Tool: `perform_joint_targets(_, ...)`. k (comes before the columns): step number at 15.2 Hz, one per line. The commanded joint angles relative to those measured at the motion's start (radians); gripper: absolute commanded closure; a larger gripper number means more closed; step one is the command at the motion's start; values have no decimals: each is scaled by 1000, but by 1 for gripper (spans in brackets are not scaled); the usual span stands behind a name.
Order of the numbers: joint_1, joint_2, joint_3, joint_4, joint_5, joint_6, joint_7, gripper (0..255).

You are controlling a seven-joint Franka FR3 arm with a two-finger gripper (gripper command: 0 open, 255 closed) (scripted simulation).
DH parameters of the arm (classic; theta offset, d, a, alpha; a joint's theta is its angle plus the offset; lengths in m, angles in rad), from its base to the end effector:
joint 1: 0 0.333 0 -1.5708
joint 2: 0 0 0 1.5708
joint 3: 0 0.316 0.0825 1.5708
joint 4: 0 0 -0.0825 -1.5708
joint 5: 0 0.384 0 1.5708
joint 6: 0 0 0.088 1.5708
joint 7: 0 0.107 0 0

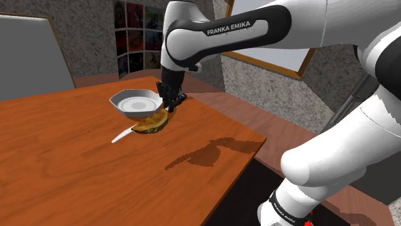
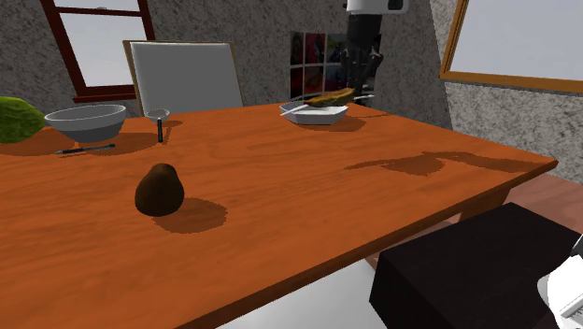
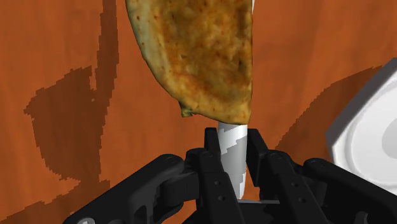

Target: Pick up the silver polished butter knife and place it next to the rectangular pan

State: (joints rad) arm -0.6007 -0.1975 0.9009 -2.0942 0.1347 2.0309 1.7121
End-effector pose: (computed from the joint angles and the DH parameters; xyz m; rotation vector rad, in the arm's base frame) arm 0.4925 0.1792 0.4793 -2.2991 2.0842 -0.0955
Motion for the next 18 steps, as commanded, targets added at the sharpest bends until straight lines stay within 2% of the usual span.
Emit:
perform_joint_targets(1,-8,-31,-46,-25,25,-1,-69,255)
perform_joint_targets(8,-51,-80,-184,-88,50,5,-267,255)
perform_joint_targets(15,-121,-61,-306,-96,24,11,-446,255)
perform_joint_targets(18,-121,-49,-299,-126,21,53,-442,255)
